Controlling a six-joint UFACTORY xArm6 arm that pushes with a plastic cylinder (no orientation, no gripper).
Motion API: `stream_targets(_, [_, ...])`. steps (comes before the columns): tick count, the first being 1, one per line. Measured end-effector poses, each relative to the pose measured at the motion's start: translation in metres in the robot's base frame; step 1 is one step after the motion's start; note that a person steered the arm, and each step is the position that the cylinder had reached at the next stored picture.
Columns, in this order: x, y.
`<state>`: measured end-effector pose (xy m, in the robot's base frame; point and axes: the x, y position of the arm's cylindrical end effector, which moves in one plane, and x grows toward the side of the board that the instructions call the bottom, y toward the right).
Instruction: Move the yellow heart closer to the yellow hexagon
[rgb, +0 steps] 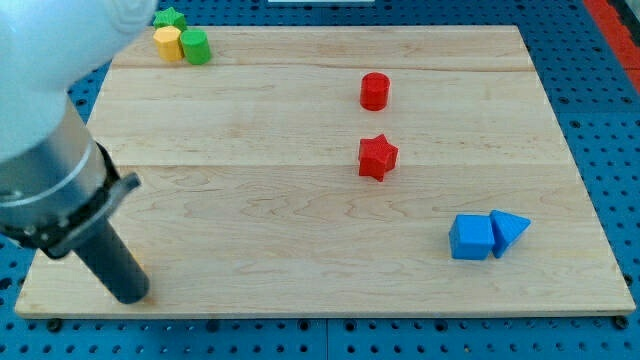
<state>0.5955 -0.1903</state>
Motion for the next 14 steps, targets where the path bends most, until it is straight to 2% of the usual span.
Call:
stream_targets(1, [-0.030, -0.017])
stream_targets(2, [-0.039, -0.015])
stream_targets(5, [-0.031, -0.048])
stream_targets(9, [-0.028, -0.052])
stream_targets(10, [-0.029, -0.082])
stream_targets(11, [-0.061, -0.096])
stream_targets(12, [-0.079, -0.058])
stream_targets(14, [-0.079, -0.021])
